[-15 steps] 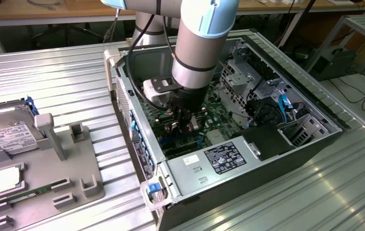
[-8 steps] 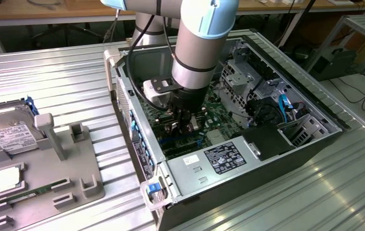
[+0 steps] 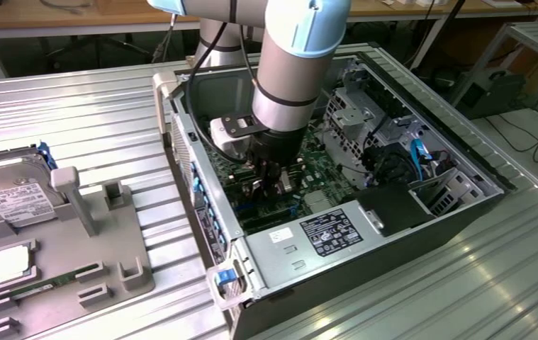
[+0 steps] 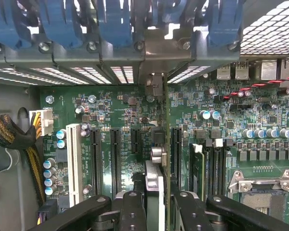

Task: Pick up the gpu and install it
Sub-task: 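Insert the gpu into the slot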

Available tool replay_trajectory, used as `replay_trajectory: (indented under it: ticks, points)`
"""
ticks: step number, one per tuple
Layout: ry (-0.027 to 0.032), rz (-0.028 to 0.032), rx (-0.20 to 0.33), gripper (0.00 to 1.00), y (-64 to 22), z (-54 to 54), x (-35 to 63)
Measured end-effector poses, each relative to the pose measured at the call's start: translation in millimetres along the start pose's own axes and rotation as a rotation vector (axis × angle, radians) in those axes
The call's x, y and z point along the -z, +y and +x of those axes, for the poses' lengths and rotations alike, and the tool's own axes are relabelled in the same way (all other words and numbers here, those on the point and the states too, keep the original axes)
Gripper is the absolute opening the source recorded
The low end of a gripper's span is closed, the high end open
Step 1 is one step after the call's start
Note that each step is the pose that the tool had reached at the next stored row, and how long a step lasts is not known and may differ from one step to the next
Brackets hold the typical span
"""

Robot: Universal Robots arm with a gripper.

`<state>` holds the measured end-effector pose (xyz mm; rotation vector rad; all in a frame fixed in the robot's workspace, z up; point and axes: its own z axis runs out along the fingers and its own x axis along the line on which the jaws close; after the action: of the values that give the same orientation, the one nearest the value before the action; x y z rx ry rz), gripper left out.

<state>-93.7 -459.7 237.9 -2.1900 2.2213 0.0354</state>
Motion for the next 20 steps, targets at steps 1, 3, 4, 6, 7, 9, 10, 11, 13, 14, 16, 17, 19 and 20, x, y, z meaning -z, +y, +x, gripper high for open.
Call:
replay_trajectory:
  ticks: [1,3,4,6,7,9,10,11,13,14,16,17,19,20]
  points:
    - [0.0001,0.0003,0.0,0.28,0.1,0.0,-0.1]
    - [0.0003,0.0004,0.0,0.28,0.3,0.0,-0.3]
    - [0.0004,0.0004,0.0,0.28,0.3,0.1,-0.7]
    - [0.0013,0.0,0.0,0.28,0.4,0.2,-3.5]
    - [0.0006,0.0004,0.0,0.28,0.4,0.2,-5.0]
    - [0.0009,0.0,0.0,0.28,0.5,0.4,-8.1]
    - [0.0004,0.0003,0.0,0.28,0.4,0.3,-8.4]
    - [0.0002,0.0004,0.0,0.28,0.4,0.2,-8.4]
    - [0.0001,0.0004,0.0,0.28,0.4,0.2,-8.5]
    - [0.0002,0.0004,0.0,0.28,0.4,0.2,-8.4]
    - [0.0002,0.0004,0.0,0.28,0.4,0.3,-8.4]
    - [0.0002,0.0004,0.0,0.28,0.4,0.3,-8.4]
    - [-0.0041,0.002,0.0,0.29,0.4,-0.2,-9.5]
    - [-0.0013,0.0009,0.0,0.29,0.5,0.0,-7.6]
